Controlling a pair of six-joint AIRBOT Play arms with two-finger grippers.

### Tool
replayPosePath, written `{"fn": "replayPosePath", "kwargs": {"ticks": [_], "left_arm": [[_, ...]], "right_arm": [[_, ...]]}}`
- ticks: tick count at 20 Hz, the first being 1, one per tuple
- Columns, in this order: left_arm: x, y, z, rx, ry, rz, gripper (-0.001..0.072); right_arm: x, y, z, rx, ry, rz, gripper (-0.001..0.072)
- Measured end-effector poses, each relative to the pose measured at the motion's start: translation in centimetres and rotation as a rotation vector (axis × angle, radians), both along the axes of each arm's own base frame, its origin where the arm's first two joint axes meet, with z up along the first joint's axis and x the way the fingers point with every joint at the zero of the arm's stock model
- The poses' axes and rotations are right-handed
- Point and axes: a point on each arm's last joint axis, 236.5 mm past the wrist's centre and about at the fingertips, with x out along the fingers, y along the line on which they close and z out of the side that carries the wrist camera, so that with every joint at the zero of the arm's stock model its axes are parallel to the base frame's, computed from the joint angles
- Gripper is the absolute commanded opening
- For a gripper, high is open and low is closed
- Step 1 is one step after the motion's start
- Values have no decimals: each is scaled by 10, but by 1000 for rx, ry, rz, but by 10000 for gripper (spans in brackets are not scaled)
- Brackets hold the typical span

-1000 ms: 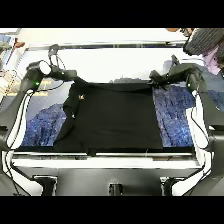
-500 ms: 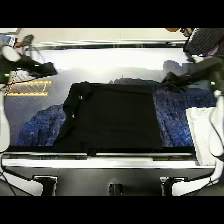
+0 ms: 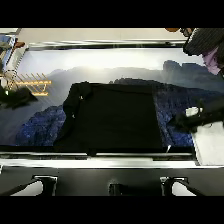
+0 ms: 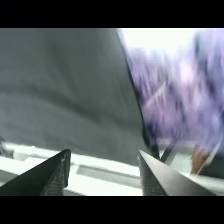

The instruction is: Fold the clothes and pants, and hang the long-sleeved shirts on hangers.

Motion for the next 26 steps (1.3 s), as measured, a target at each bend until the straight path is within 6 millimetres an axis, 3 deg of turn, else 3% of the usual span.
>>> {"fn": "replayPosePath", "kwargs": {"ticks": [4,7,14,19,24,26], "left_arm": [[-55,-23,-35,-63,83,30,506],[-80,-37,-53,-93,119,40,506],[-99,-48,-68,-116,148,40,506],[-101,-49,-71,-114,149,28,506],[-110,-54,-85,-122,175,0,509],[-118,-59,-97,-131,197,-14,509]], "right_arm": [[-55,23,-40,47,98,16,482],[-79,33,-61,62,132,24,481],[-82,34,-79,42,87,23,481],[-67,29,-84,15,29,-16,473],[-55,25,-87,-5,-12,-45,317],[-53,24,-88,-11,-22,-47,31]]}}
